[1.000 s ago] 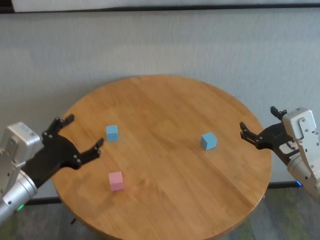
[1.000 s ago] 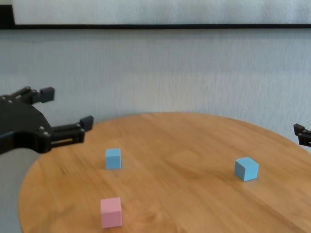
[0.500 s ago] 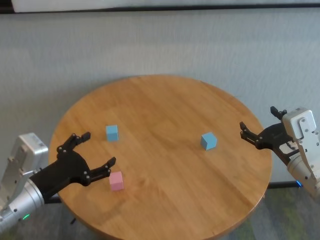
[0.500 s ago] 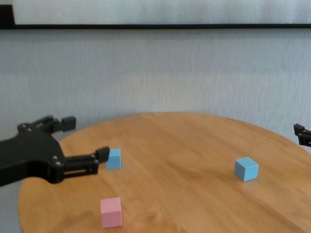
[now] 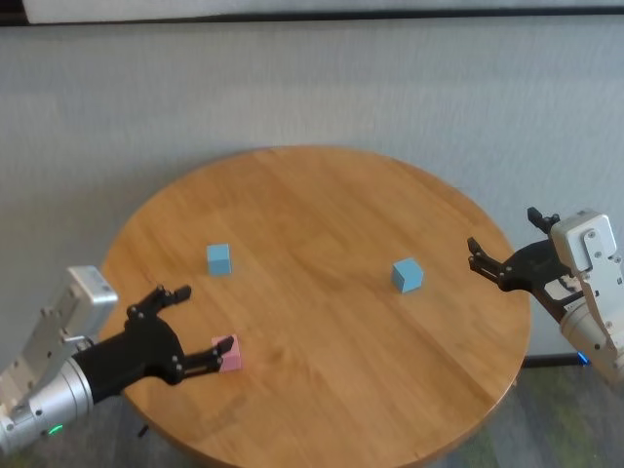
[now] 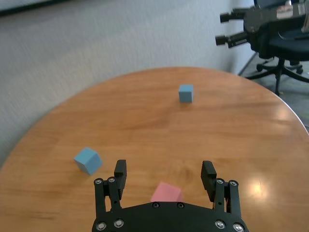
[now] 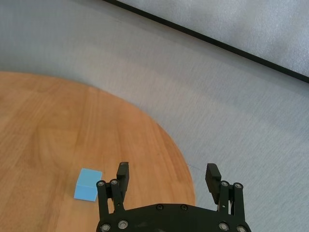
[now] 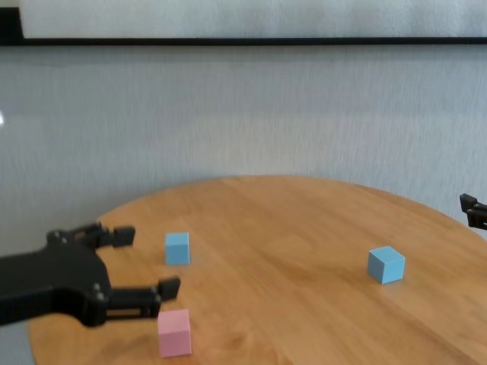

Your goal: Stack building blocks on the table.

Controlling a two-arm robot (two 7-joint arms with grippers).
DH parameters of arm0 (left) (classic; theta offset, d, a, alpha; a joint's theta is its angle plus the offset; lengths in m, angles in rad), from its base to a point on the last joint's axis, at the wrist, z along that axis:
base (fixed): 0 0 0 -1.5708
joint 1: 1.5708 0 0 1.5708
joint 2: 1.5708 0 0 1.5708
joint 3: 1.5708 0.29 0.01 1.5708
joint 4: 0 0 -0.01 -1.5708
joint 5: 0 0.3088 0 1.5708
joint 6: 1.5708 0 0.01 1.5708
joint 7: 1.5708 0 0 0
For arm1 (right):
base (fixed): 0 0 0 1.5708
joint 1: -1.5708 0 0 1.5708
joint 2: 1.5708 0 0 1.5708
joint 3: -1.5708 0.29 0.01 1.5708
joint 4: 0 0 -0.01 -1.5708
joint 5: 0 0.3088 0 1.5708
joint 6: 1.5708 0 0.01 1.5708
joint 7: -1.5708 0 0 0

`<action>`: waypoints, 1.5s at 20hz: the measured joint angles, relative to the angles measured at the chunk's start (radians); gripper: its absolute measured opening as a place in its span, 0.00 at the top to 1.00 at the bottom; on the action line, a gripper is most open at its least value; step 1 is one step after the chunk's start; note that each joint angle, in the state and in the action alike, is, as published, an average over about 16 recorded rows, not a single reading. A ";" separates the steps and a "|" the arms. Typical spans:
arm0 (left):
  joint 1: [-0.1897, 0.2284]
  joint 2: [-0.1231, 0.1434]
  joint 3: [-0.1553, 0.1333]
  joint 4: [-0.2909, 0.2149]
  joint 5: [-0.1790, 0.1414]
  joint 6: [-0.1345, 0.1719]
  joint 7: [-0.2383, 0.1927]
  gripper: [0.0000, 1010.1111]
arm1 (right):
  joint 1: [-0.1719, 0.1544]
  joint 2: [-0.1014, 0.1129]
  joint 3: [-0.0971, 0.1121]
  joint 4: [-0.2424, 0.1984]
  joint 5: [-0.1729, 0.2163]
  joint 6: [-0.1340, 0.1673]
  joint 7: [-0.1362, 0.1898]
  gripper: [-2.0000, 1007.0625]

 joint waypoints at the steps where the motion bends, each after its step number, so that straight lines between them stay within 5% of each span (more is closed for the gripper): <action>1: -0.005 -0.001 0.004 0.006 0.004 0.008 -0.008 0.01 | 0.000 0.000 0.000 0.000 0.000 0.000 0.000 0.01; 14: -0.071 -0.036 0.045 0.081 0.072 0.079 -0.085 0.01 | 0.000 0.000 0.000 0.000 0.000 0.000 0.000 0.01; 30: -0.154 -0.118 0.067 0.218 0.110 0.094 -0.167 0.01 | 0.000 0.000 0.000 0.000 0.000 0.000 0.000 0.01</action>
